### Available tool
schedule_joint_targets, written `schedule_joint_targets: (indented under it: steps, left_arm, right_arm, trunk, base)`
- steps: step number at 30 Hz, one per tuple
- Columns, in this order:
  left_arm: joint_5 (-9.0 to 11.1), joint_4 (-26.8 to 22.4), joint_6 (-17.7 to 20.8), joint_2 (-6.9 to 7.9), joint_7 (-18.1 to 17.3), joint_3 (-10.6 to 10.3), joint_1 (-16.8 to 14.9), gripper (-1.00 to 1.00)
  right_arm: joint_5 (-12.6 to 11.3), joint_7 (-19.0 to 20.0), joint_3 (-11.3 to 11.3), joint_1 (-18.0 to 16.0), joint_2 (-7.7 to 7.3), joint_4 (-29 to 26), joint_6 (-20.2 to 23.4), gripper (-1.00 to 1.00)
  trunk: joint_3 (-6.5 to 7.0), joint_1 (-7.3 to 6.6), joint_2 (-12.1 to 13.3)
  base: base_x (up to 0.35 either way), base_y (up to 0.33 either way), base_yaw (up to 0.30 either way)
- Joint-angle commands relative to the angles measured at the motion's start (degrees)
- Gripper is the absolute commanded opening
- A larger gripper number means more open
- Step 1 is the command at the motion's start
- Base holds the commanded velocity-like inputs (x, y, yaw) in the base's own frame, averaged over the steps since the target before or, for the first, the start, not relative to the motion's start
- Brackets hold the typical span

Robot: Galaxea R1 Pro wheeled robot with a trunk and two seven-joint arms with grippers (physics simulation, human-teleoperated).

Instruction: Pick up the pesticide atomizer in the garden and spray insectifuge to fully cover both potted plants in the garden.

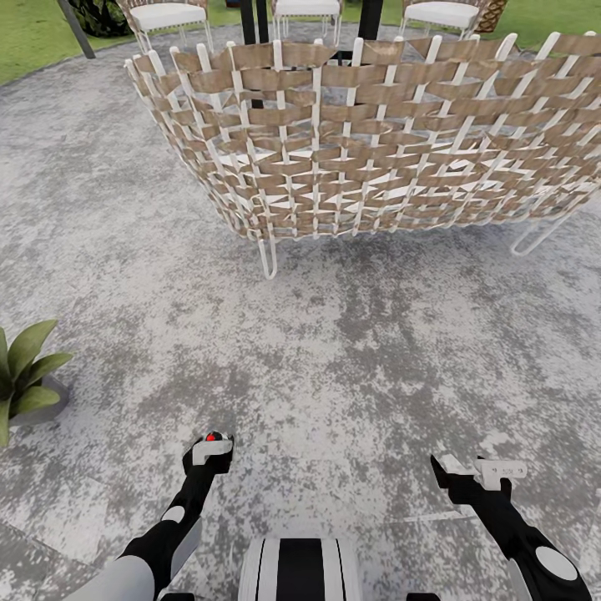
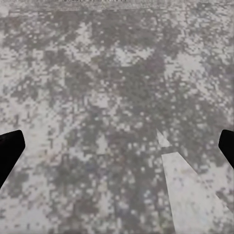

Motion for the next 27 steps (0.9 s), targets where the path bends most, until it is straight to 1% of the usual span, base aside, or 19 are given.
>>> schedule_joint_targets:
  steps: [1,11,24,27]
  left_arm:
    - [0.36,0.05,-0.18,0.01,-0.04,-0.13,-0.03,-1.0]
    - [0.9,0.05,-0.09,0.01,-0.04,-0.07,-0.03,-1.0]
    - [0.62,-0.03,-0.17,0.01,-0.06,-0.21,-0.03,-1.0]
    - [0.63,-0.04,-0.1,0.08,-0.12,-0.1,-0.03,-1.0]
  right_arm:
    - [0.0,0.35,-0.1,-0.02,0.01,-0.08,0.32,1.0]
    - [0.0,0.34,-0.1,-0.02,0.01,-0.08,0.32,1.0]
    - [0.0,0.35,-0.1,-0.02,0.01,-0.08,0.32,1.0]
    - [0.0,0.37,-0.17,-0.02,0.01,-0.08,0.29,1.0]
  trunk:
    - [-0.03,-0.01,-0.01]
    - [-0.03,-0.01,-0.01]
    - [-0.03,-0.01,-0.01]
    - [0.63,-0.09,0.03]
  base:
    - [0.0,0.0,0.0]
    - [0.0,0.0,0.0]
    - [0.0,0.0,0.0]
    - [0.0,0.0,0.0]
